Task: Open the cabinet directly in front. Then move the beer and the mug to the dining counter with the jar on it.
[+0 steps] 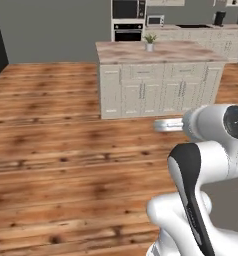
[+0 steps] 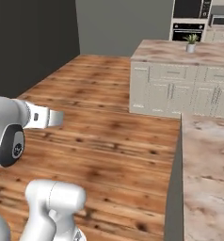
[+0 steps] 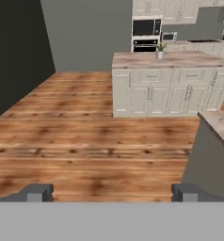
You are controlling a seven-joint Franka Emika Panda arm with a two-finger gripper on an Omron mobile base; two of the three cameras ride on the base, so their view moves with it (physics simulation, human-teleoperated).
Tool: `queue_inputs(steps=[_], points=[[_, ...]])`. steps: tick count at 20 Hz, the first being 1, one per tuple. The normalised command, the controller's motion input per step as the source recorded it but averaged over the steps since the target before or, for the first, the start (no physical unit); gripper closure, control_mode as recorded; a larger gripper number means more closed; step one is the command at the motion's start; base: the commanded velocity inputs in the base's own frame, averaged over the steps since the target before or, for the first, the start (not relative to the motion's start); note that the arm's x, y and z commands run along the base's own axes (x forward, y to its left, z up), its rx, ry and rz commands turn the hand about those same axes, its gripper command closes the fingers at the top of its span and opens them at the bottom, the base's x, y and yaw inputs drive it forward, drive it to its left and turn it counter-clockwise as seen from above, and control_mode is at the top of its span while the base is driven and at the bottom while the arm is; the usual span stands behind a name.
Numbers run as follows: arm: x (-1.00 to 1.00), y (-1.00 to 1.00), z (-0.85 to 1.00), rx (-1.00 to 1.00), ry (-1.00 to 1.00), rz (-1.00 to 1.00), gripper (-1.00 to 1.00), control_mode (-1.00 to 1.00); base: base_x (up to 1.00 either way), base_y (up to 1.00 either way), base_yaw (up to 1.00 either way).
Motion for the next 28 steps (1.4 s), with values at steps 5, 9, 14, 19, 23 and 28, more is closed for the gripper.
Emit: queue_inputs(steps=[5,9,14,19,23,28], points=[[0.00,0.00,0.00,0.00,0.00,0.00,-1.00,1.00,1.00,0.22,0.00],[0.00,0.00,0.00,0.00,0.00,0.00,-1.00,1.00,1.00,0.22,0.00],[0.00,0.00,0.00,0.00,0.00,0.00,-1.00,1.00,1.00,0.20,0.00],[0.00,0.00,0.00,0.00,0.00,0.00,-1.00,1.00,1.00,0.15,-0.01],[0.00,0.00,0.00,0.00,0.00,0.00,-1.00,1.00,1.00,0.06,0.00],[0.00,0.00,0.00,0.00,0.00,0.00,-1.00,1.00,1.00,-0.03,0.00]])
